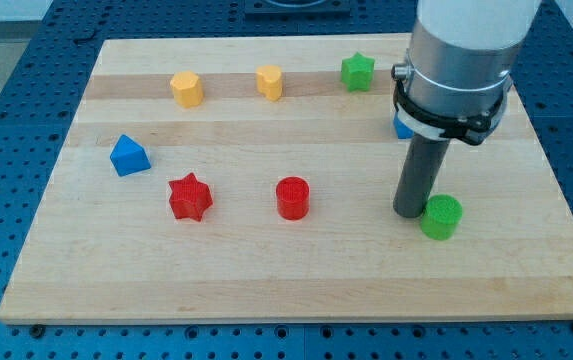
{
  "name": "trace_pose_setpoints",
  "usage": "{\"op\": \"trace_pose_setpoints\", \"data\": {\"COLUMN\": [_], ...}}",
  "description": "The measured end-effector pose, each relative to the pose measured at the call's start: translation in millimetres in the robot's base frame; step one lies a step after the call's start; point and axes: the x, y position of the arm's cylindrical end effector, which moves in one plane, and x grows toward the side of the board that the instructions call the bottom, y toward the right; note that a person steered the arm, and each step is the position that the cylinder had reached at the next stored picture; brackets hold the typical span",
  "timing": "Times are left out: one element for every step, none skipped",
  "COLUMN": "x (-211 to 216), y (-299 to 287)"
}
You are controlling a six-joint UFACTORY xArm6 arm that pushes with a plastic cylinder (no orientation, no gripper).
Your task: Move green circle towards the bottom right
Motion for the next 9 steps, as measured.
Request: {"op": "trace_pose_setpoints", "data": {"x": [-24.4,-35.5,-25.4,-12.3,-14.2,-36.9,-31.1,-4.5,22.0], "y": [-3.8,4.1,40.4,67.5,69.1,57.5,27.8,3.5,19.2]}}
